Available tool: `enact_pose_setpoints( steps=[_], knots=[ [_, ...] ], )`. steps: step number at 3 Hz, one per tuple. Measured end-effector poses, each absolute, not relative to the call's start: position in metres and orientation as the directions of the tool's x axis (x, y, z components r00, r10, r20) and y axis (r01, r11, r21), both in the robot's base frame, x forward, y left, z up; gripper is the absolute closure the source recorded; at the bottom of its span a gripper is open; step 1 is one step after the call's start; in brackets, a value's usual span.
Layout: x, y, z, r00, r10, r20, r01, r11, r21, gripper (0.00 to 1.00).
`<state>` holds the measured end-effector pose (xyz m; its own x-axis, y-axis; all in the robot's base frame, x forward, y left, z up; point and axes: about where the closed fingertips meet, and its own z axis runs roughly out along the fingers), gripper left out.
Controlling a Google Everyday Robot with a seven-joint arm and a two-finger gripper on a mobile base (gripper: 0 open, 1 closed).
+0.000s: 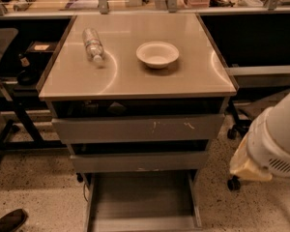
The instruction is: Close bottom drawer
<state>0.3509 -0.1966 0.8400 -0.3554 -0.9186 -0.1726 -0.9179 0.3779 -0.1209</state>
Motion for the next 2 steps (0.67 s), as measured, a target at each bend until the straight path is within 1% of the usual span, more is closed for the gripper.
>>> enact_pose_setpoints(
  steps=[1, 2],
  knots=[
    [0.3245, -0.1947, 0.7741, -0.396, -0.905, -0.158, -0.913, 0.406, -0.036, 1.00],
    [0.3245, -0.1947, 0.7740, -0.396, -0.905, -0.158, -0.913, 0.406, -0.036, 1.00]
  ],
)
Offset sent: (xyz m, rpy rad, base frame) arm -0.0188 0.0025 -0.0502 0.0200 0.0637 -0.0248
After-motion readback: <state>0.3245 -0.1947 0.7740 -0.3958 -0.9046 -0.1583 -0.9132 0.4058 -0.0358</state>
